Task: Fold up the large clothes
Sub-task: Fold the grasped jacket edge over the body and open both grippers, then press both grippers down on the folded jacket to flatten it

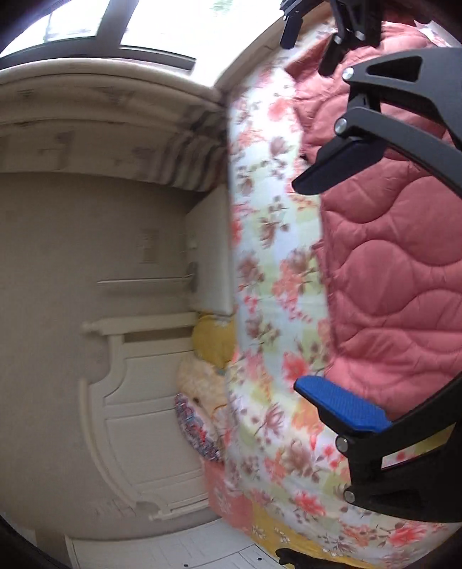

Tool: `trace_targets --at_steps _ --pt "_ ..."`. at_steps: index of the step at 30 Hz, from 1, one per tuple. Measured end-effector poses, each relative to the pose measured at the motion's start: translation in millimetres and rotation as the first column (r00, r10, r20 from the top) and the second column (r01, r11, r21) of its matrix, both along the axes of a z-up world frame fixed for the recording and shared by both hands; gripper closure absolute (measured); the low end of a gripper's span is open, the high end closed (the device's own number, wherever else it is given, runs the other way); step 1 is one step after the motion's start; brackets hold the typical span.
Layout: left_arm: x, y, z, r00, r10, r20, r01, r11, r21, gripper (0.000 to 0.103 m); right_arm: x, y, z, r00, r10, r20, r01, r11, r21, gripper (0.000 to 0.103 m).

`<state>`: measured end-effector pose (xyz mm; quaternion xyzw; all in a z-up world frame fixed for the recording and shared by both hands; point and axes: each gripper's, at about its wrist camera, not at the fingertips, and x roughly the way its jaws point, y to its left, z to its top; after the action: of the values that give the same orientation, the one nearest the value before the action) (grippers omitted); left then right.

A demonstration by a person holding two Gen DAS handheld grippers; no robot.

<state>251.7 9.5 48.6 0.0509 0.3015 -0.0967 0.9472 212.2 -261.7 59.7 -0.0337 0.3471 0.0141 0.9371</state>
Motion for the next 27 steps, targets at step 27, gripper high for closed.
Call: trace_targets --at_steps 27 --pt "56 -3 -135 0.965 -0.009 -0.264 0.03 0.997 0.076 0.002 14 38 -72 0.991 0.017 -0.134 -0.013 0.999 0.031 0.007"
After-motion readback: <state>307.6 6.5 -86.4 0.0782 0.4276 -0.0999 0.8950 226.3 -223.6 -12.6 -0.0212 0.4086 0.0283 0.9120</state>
